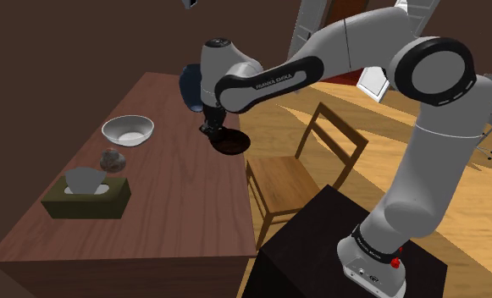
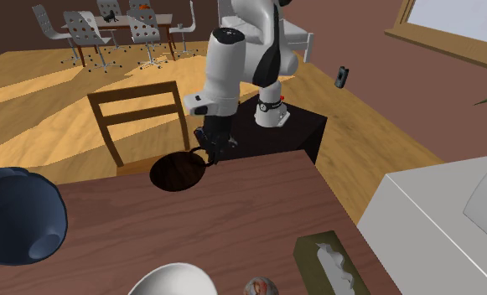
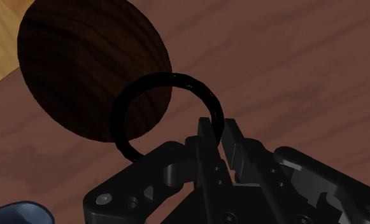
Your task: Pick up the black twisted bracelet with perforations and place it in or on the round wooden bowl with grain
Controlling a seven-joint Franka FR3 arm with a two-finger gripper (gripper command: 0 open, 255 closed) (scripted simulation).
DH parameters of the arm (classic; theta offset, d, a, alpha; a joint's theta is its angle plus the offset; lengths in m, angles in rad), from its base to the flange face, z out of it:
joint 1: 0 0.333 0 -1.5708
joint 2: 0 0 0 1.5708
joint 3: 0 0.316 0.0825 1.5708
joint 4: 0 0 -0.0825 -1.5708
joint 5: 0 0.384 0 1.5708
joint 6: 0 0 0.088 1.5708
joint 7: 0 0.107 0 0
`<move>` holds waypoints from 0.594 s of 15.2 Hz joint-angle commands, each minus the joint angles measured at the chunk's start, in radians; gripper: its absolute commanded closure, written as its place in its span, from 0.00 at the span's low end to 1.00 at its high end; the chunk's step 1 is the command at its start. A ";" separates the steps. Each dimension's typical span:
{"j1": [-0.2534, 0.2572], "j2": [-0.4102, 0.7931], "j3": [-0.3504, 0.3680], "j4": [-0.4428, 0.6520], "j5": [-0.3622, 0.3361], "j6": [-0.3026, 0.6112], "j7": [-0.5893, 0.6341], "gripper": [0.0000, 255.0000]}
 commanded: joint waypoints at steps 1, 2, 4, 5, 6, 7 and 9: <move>-0.030 -0.003 -0.014 -0.001 0.008 0.008 -0.049 1.00; -0.045 -0.005 -0.021 -0.003 0.012 0.012 -0.072 1.00; -0.075 -0.006 -0.035 -0.002 0.021 0.019 -0.119 1.00; -0.089 -0.006 -0.042 0.000 0.025 0.022 -0.143 1.00; -0.104 -0.004 -0.050 0.003 0.028 0.024 -0.166 1.00; -0.119 -0.001 -0.058 0.008 0.033 0.026 -0.193 1.00; -0.118 0.010 -0.060 -0.005 0.025 0.049 -0.185 1.00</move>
